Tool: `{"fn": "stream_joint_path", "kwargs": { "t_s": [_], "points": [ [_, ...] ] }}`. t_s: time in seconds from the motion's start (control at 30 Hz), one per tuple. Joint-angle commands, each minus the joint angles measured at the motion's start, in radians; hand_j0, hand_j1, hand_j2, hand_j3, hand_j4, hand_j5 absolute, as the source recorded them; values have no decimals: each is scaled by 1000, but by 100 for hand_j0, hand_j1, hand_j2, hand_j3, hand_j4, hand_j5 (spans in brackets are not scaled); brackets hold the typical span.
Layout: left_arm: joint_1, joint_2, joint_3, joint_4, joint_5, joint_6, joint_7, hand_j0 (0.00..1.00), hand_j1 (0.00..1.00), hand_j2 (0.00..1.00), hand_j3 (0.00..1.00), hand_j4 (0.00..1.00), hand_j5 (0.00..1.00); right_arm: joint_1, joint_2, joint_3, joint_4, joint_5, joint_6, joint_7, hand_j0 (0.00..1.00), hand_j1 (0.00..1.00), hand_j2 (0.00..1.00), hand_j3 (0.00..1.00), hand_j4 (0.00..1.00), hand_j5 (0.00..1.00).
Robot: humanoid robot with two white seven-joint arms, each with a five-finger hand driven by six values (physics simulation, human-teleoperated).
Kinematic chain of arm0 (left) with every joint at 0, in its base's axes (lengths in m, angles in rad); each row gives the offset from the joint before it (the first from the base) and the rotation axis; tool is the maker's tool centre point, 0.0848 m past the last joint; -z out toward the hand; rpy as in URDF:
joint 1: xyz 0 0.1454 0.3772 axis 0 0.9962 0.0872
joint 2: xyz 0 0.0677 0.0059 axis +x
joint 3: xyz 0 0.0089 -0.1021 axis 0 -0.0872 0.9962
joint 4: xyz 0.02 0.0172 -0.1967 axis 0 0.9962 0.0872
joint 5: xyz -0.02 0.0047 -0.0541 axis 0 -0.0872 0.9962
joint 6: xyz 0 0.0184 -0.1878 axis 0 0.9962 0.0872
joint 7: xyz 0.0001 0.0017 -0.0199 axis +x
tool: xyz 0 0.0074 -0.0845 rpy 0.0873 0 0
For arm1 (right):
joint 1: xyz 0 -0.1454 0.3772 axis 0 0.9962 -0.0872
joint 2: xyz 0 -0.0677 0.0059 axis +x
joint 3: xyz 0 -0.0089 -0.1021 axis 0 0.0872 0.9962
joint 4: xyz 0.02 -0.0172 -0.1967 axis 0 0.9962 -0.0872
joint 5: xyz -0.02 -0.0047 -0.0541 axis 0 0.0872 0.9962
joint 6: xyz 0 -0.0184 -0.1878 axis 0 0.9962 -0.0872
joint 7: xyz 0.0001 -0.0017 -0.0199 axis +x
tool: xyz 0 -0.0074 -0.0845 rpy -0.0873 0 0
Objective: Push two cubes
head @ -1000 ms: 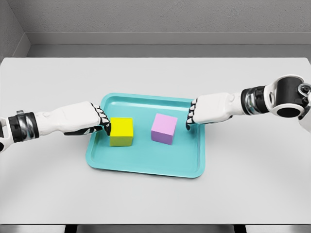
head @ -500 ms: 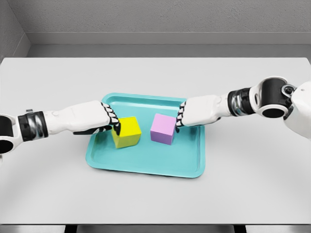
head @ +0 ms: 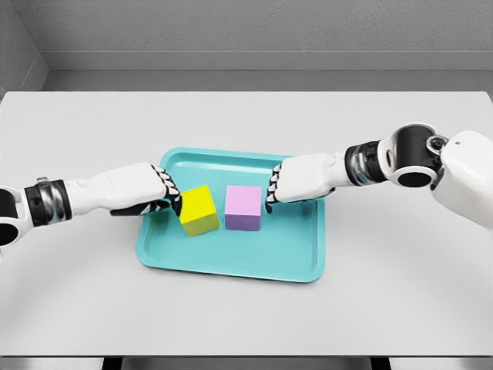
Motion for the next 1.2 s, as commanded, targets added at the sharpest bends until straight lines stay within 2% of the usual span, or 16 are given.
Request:
{"fn": "stream_joint_path", "kwargs": {
  "t_s": [0.0, 0.33, 0.5, 0.53, 0.73, 0.93, 1.17],
  "points": [
    [0, -1, -1, 14, -17, -6, -3, 48, 48, 48, 48, 48, 48, 0, 3, -1, 1, -3, 2, 0, 73, 73, 73, 73, 73, 73],
    [-14, -17, 2, -3, -8, -6, -3, 49, 49, 49, 49, 49, 49, -2, 2, -1, 1, -3, 2, 0, 73, 73, 73, 73, 73, 73],
    [-15, -15, 26, -1, -5, -6, -3, 53, 53, 53, 53, 53, 53, -2, 0, -1, -1, -3, 2, 0, 73, 73, 73, 73, 73, 73],
    [-5, -15, 51, -1, -3, -6, -3, 53, 53, 53, 53, 53, 53, -2, 0, -1, 1, -3, 2, 0, 73, 73, 73, 73, 73, 73],
    [3, -12, 63, 56, -5, -6, -3, 53, 53, 53, 53, 53, 53, -3, 3, -1, 12, -3, 2, 0, 73, 73, 73, 73, 73, 73],
    [12, -15, 60, 51, -11, -6, -3, 48, 48, 48, 48, 48, 48, -8, 17, -1, 13, -3, 2, 0, 73, 73, 73, 73, 73, 73],
    [21, -18, 52, 45, -17, -6, -3, 47, 47, 47, 47, 47, 47, -17, 28, -1, 36, -3, 2, 0, 73, 73, 73, 73, 73, 73]
  ]
}}
